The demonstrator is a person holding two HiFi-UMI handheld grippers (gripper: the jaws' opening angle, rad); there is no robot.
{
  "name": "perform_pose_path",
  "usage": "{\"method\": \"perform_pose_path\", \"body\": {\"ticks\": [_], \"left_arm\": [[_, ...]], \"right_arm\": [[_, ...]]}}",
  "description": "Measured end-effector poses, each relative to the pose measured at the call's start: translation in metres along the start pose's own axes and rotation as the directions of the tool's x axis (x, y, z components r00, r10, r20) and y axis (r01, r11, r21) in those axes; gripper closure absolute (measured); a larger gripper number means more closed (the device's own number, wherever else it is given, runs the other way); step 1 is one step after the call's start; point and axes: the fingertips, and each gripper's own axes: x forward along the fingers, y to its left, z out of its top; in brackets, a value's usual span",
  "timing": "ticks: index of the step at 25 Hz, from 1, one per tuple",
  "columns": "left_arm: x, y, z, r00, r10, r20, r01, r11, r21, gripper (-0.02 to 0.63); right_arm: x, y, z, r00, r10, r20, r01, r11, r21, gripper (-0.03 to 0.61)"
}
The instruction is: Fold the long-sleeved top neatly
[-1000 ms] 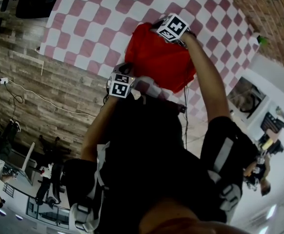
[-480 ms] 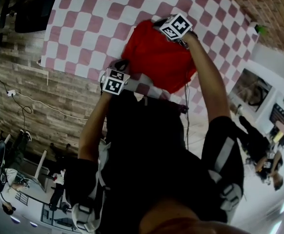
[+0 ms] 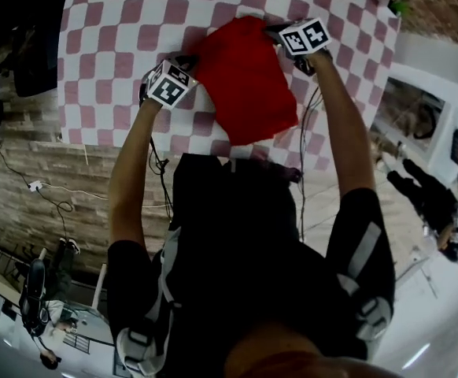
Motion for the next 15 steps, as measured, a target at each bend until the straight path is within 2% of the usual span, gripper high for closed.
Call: {"method": "perform_pose_path", "body": {"ticks": [3,7,11,15], "left_arm": [[0.021,0.011,0.046,0.998,-0.05,-0.025,0.053,0.985,0.163,0.583],[0.052,0.011,0.102,0.994,-0.081,-0.067,0.098,0.938,0.332,0.583],[0.083,-0.001,0.144,0.988,-0.111,-0.104,0.144,0.903,0.405,0.583],[0.102,-0.011,0.172,0.984,-0.125,-0.124,0.168,0.874,0.455,0.583]], "right_arm": [[-0.028,-0.029,-0.031,0.997,-0.04,0.069,0.03,0.99,0.138,0.546],[-0.061,-0.061,-0.068,0.987,-0.084,0.135,0.045,0.963,0.265,0.546],[-0.085,-0.084,-0.103,0.976,-0.12,0.183,0.048,0.933,0.356,0.546],[-0.103,-0.098,-0.121,0.962,-0.139,0.237,0.029,0.91,0.415,0.546]]}}
